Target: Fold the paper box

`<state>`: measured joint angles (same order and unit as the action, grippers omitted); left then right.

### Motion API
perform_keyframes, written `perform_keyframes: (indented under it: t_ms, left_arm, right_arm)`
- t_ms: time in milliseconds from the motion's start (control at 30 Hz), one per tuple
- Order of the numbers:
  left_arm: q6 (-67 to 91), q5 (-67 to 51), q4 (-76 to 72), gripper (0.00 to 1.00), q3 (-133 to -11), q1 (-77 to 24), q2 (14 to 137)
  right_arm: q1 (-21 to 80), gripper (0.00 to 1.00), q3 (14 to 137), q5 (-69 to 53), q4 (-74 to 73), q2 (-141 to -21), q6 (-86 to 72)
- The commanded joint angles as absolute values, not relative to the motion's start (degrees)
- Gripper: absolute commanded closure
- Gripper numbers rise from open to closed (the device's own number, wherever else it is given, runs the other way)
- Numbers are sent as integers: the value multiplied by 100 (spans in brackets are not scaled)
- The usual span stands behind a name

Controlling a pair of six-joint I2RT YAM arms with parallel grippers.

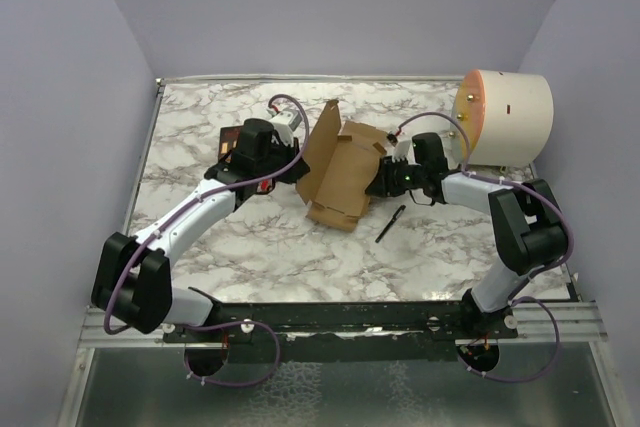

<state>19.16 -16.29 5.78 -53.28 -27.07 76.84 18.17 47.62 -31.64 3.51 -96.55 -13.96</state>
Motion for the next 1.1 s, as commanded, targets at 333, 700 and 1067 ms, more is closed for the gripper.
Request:
perform_keyframes:
  t_ms: [333,700,1067]
  left_arm:
    - [630,-2489,1873,100,-6414,-2093,8246]
    - [-222,-2563,2359,100,-6689,-1953,8297]
    - [-755,-2508,2514,100,-6740,-1952,8235]
  right_arm:
    - [1488,42,4565,-5019,376,-9398,-220]
    - [416,33,5183,-6881,-1218,-9271,1403]
    - [-92,30,6084,-6389,-1788,-9505,2260]
